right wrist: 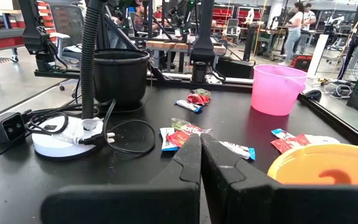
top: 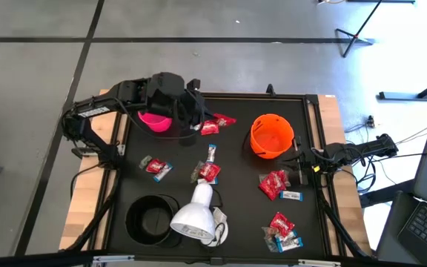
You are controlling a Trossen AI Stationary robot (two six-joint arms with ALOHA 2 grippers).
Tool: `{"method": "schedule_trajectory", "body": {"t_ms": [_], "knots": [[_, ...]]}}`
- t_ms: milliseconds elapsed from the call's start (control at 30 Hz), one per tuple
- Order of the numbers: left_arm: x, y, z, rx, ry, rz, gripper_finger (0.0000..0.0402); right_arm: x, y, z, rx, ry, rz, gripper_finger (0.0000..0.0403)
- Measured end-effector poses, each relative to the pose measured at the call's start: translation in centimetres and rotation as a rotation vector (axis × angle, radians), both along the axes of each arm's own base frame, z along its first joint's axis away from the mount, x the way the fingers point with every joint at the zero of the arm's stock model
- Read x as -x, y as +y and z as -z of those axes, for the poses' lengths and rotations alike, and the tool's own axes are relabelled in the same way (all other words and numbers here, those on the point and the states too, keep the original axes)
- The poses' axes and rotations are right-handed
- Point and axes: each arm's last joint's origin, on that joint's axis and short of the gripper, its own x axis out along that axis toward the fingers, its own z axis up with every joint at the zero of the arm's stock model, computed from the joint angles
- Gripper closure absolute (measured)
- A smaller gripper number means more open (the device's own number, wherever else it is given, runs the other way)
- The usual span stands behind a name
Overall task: Sort candy
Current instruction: Put the red candy into the orange bucket
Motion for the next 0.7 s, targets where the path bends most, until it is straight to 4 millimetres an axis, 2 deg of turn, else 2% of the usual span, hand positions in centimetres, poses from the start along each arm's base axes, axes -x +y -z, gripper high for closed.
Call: {"method": "schedule_trajectory", "body": {"t_ms": [267, 567, 700], "knots": [[-0.1, -0.1, -0.1, -0.003, -0.023, 0.006, 0.0401, 0.0, 0.0, 0.0, 0.000, 0.000, 0.000, 0.0397], [-0.7, -0.2, 1.5, -0.051, 0.034, 0.043, 0.0401, 0.0, 0.0, 0.0, -0.001, -0.005, 0.003, 0.0397], [-0.8, 0.2, 1.5, -0.018, 0.022, 0.084, 0.0401, 0.0, 0.1, -0.3, -0.014, -0.043, -0.015, 0.0397]]}}
